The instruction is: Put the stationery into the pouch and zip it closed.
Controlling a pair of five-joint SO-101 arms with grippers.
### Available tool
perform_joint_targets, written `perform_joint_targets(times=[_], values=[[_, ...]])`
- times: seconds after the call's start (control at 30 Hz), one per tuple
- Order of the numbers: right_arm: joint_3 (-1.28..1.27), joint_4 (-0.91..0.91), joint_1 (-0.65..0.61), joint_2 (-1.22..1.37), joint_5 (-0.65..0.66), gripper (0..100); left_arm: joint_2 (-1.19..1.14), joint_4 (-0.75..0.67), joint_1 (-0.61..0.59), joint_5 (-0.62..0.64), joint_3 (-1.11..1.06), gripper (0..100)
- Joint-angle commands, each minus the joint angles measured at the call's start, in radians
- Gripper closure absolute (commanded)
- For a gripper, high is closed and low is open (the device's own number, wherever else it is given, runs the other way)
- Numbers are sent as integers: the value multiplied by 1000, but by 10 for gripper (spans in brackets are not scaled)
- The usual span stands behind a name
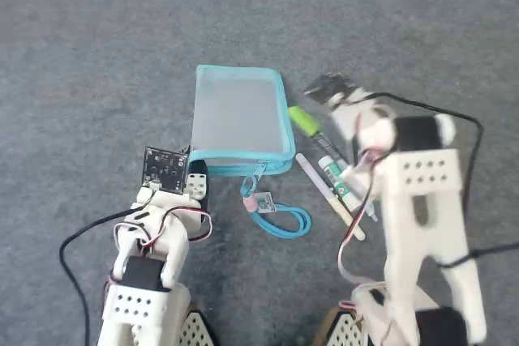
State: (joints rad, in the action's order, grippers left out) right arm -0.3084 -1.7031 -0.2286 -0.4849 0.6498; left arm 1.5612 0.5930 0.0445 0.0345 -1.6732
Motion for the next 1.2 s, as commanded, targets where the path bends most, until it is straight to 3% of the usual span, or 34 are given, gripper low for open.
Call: perform_joint_targets(times=[0.0, 0.13, 0.3, 0.6, 0.93, 1.17], values=[[23, -68, -113, -104, -60, 991, -2, -29, 3, 14, 21, 987], [-2, -91, -186, -156, -101, 991, -2, -29, -8, 14, 22, 987], [-115, -90, -285, -165, -137, 991, -2, -32, -107, 15, 41, 987], [-129, -90, -430, -163, -209, 991, -2, -31, -115, 41, 45, 987], [-109, -38, -446, -45, -245, 991, 5, -28, -120, 41, 45, 987], [74, -45, -441, 150, -295, 991, 6, -28, -114, 40, 42, 987]])
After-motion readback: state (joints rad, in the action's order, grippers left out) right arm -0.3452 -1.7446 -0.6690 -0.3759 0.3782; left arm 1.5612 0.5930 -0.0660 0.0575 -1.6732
